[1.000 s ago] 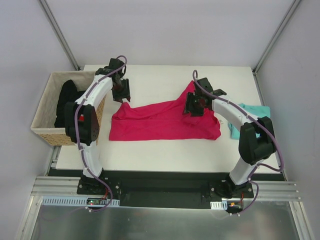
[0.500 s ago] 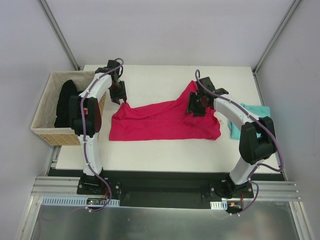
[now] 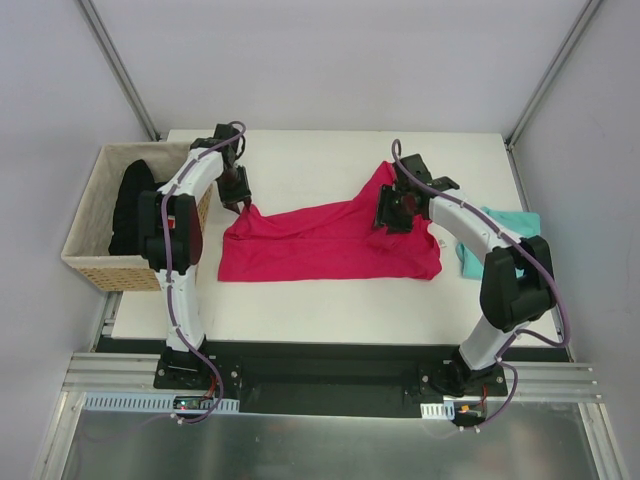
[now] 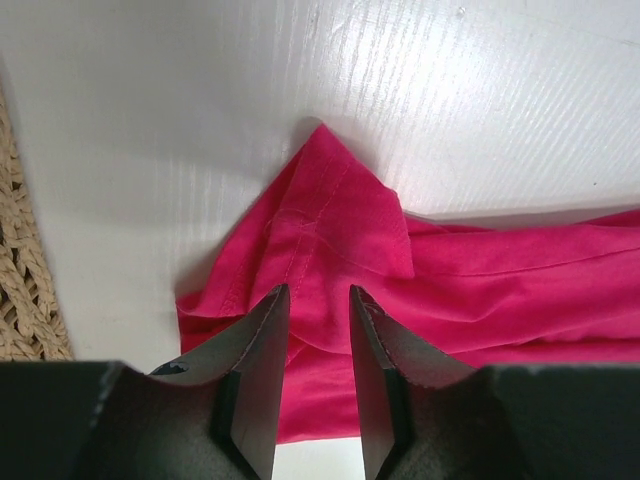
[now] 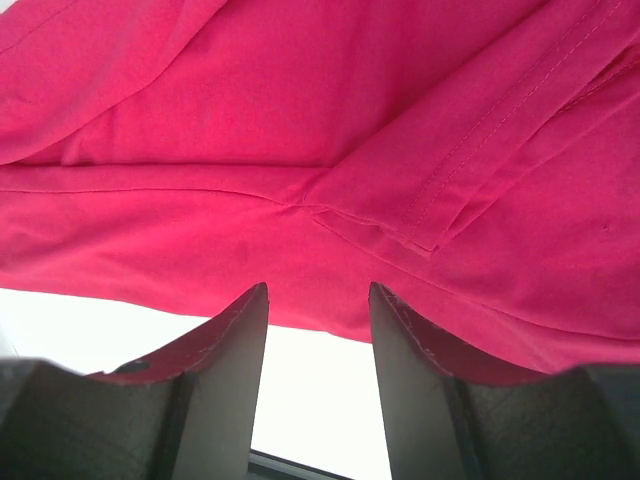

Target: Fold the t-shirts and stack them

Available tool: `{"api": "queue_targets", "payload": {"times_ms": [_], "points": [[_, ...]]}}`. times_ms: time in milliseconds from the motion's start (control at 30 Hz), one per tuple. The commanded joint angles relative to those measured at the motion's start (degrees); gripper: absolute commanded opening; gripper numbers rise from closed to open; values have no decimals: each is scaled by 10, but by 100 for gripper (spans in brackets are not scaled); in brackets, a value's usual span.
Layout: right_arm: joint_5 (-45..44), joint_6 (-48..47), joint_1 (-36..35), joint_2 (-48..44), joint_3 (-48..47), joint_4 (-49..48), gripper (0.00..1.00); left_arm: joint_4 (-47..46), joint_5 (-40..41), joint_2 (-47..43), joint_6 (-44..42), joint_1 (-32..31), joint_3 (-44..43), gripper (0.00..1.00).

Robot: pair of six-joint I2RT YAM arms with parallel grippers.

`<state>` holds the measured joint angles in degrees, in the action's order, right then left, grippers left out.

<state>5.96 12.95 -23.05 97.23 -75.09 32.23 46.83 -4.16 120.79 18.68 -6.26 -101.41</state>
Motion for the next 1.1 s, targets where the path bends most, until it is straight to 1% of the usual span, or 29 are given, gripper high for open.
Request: {"api": "queue_targets", "payload": {"times_ms": [0,467,833,933,1000,1067], "points": [[-4,-5,2,-31,6,13,48,14,11,9,19,7,-1,30],[-8,-13,9,-36,6,27,48,13,14,31,32,10,-3,30],[-9,-18,17,-31,-11,38,48,14,7,56,34,14,-47,31],[-9,-19,18,-32,-12,42,48,16,8,62,34,17,-50,34],[-10,-18,19,-34,-12,43,48,16,6,65,35,17,-50,34],[-12,-18,19,-36,-11,45,48,16,7,68,36,18,-50,30]]}}
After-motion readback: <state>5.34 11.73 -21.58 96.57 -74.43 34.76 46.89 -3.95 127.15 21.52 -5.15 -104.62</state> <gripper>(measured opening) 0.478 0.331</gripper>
